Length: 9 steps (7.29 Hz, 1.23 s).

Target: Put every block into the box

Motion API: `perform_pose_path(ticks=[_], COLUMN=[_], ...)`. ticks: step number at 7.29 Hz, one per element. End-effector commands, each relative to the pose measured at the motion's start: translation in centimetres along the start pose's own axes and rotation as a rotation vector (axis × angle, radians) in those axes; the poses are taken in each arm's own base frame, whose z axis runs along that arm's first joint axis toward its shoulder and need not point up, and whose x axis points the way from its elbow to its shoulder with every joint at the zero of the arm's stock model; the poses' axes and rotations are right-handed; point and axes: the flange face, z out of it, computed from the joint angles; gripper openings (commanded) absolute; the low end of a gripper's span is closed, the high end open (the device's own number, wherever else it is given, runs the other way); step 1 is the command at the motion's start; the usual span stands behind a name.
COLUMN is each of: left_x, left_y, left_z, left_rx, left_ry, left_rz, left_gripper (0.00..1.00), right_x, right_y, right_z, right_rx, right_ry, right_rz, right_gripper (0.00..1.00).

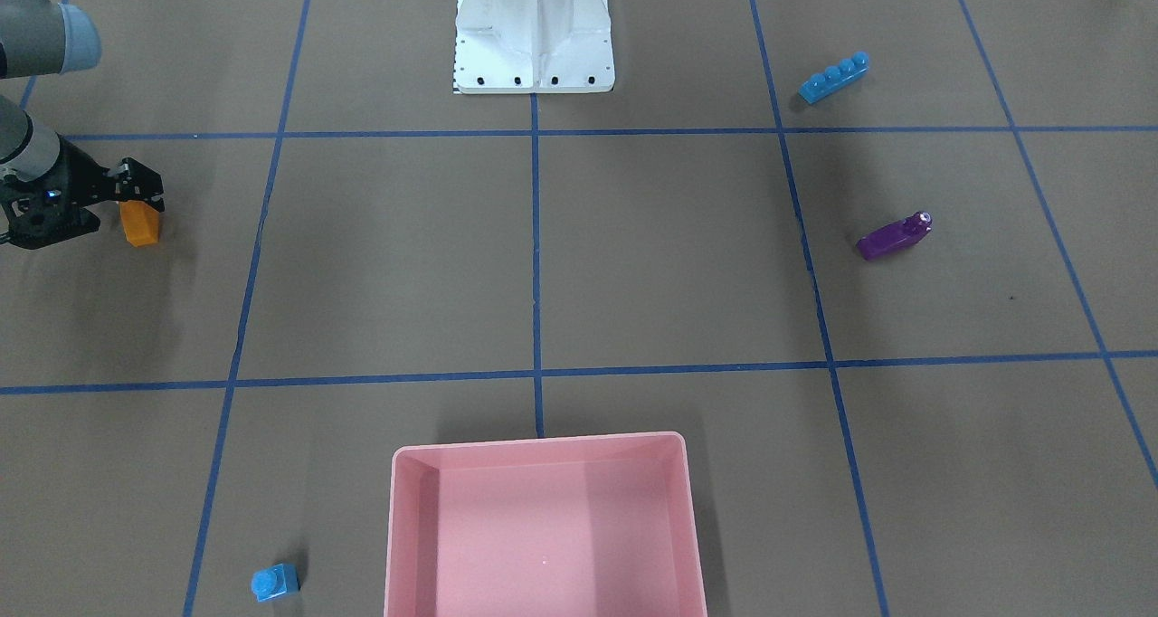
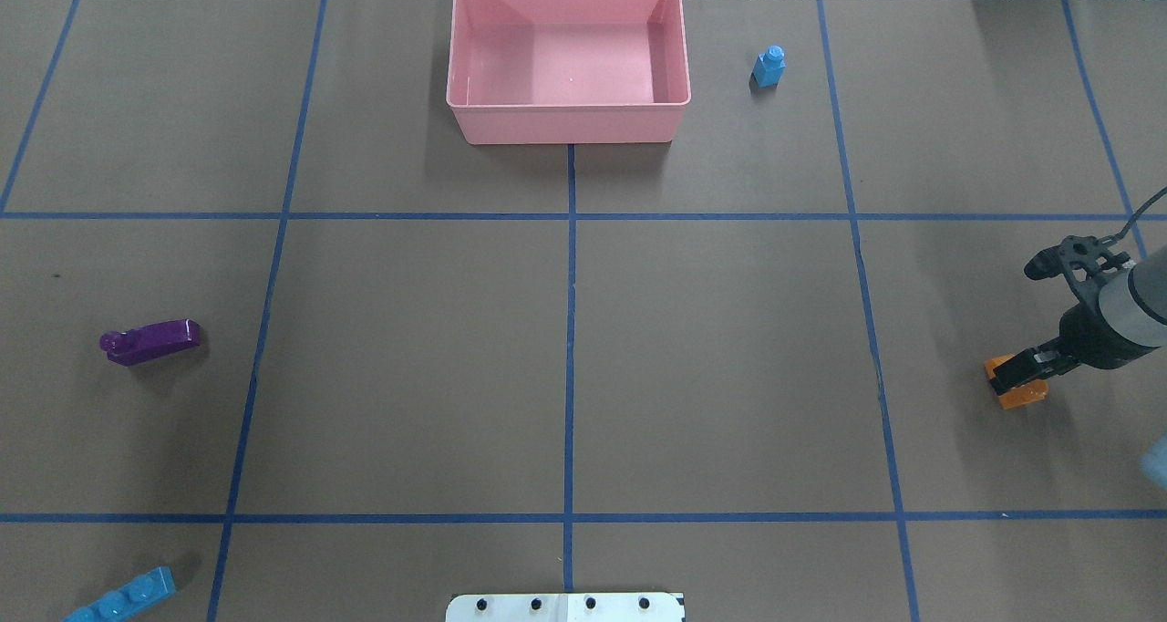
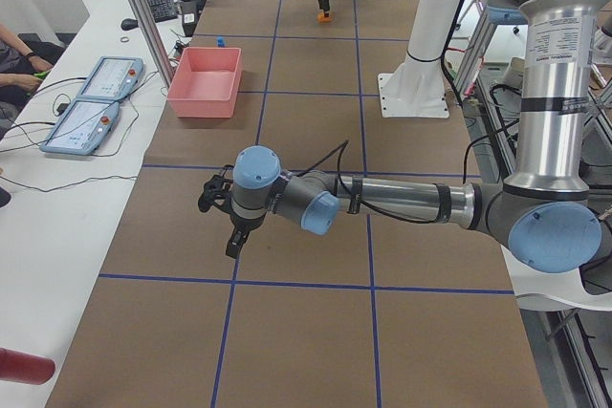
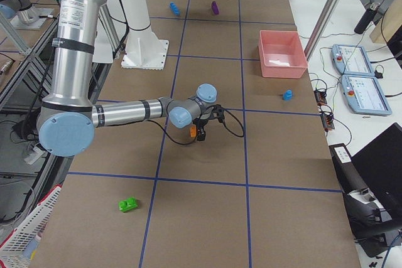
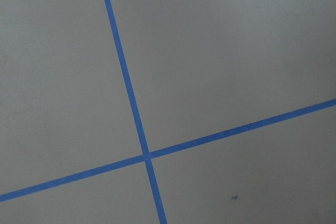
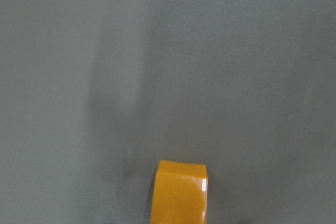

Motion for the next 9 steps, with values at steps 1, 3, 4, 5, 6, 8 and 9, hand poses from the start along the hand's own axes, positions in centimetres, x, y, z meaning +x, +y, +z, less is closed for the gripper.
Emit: perform_pose_path(ticks=[1,3,4,5,6,8,9], left_x=[0.0,0.1,0.2,1.3,2.0,4.9,7.1], left_y=[-0.1,-0.2,-0.2,-0.3,-0.5,-1.5,-1.7], left_z=[0.0,-0.1,-0.2,0.8,1.4,3.2,4.1], left_rx=[0.001,0.003,0.004,-0.018,-0.028,-0.058,-0.074], left_ry=[0.0,0.002,0.003,0.038,0.046,0.074,0.102], left_rz=[0.001,0.002,-0.009,-0.02,-0.008,0.04,0.07], left_gripper=[1.0,1.0,1.0,1.0,1.0,1.0,1.0], right_x=[-0.1,-1.5,-1.9,-1.8,-1.8,-0.6,0.4], right_y=[0.5,0.6,0.7,0.8,0.8,0.2,-0.6], right_z=[0.5,1.1,0.9,0.5,-1.3,-7.3,-10.1], right_rx=[-0.021,-0.047,-0.04,-0.035,-0.014,0.104,0.171], right_ry=[-0.001,0.004,0.01,0.007,-0.006,-0.011,-0.015], right_rz=[0.028,0.045,0.036,0.037,0.048,0.086,0.109], right_gripper=[0.54,0.0,0.0,0.0,0.0,0.0,0.0])
